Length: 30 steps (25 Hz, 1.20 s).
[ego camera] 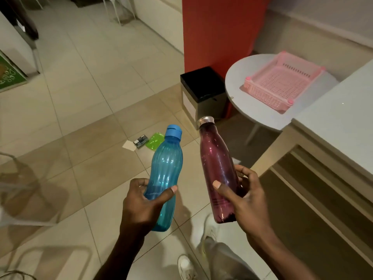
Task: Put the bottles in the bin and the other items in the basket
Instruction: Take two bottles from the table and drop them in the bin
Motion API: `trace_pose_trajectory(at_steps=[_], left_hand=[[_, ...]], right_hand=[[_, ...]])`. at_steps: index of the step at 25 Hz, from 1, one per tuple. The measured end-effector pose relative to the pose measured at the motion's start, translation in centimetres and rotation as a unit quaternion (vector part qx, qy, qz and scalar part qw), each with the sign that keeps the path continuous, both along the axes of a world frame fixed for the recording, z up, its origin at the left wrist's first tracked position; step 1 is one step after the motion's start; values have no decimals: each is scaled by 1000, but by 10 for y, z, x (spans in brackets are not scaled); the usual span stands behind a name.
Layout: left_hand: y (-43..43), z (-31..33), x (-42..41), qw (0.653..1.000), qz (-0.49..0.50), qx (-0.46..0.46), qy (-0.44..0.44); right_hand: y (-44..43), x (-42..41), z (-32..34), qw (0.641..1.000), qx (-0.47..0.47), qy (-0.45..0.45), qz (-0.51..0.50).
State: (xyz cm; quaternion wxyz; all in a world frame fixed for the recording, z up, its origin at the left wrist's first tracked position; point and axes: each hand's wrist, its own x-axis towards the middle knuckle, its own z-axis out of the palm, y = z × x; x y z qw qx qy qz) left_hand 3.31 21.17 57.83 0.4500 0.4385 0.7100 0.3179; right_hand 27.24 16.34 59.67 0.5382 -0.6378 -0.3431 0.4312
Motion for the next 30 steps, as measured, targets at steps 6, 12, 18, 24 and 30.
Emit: trace_pose_trajectory(at_steps=[6, 12, 18, 24, 30], left_hand=[[71, -13, -18, 999, -3, 13, 40], [169, -1, -32, 995, 36, -7, 98], [265, -9, -27, 995, 43, -29, 89], [373, -38, -25, 993, -3, -82, 82], [512, -51, -23, 988, -110, -73, 83]], right_hand=[[97, -17, -10, 999, -20, 10, 27], [212, -23, -28, 995, -37, 65, 70], [300, -16, -47, 990, -85, 73, 79], [391, -20, -67, 988, -128, 86, 28], [489, -32, -64, 975, -172, 131, -52]])
